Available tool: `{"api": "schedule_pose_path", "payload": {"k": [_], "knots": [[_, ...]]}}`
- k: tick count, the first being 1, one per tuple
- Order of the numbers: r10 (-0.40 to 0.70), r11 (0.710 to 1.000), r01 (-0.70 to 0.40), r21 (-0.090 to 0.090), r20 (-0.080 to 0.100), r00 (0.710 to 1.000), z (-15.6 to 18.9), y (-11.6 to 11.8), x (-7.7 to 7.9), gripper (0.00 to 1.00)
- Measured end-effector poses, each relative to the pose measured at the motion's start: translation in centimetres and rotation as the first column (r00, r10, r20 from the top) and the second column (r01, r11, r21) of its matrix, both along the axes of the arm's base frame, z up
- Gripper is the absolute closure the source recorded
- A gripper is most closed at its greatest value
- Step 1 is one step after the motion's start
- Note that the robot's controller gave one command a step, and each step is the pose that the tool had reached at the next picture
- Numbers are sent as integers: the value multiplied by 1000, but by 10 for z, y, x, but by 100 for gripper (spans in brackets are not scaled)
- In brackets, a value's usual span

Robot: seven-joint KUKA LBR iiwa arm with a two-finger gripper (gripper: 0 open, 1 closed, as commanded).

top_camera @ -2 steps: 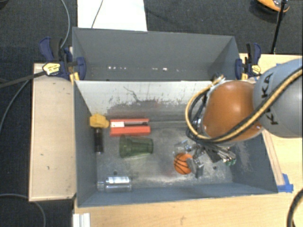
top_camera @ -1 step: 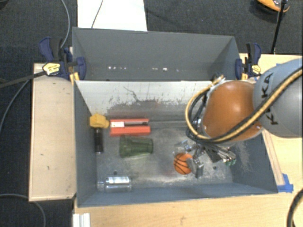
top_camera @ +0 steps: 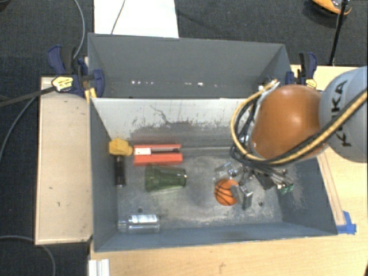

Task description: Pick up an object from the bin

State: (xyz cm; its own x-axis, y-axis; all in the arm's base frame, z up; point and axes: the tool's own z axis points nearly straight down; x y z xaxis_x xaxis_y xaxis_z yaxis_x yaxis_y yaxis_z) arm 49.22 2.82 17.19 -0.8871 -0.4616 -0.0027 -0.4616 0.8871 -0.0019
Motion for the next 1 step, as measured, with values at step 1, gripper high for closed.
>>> {"api": "schedule_pose_path", "payload": {"k": [1], "knots": [[-22,1000,22,0,0,1000,56,7,-3,100]]}}
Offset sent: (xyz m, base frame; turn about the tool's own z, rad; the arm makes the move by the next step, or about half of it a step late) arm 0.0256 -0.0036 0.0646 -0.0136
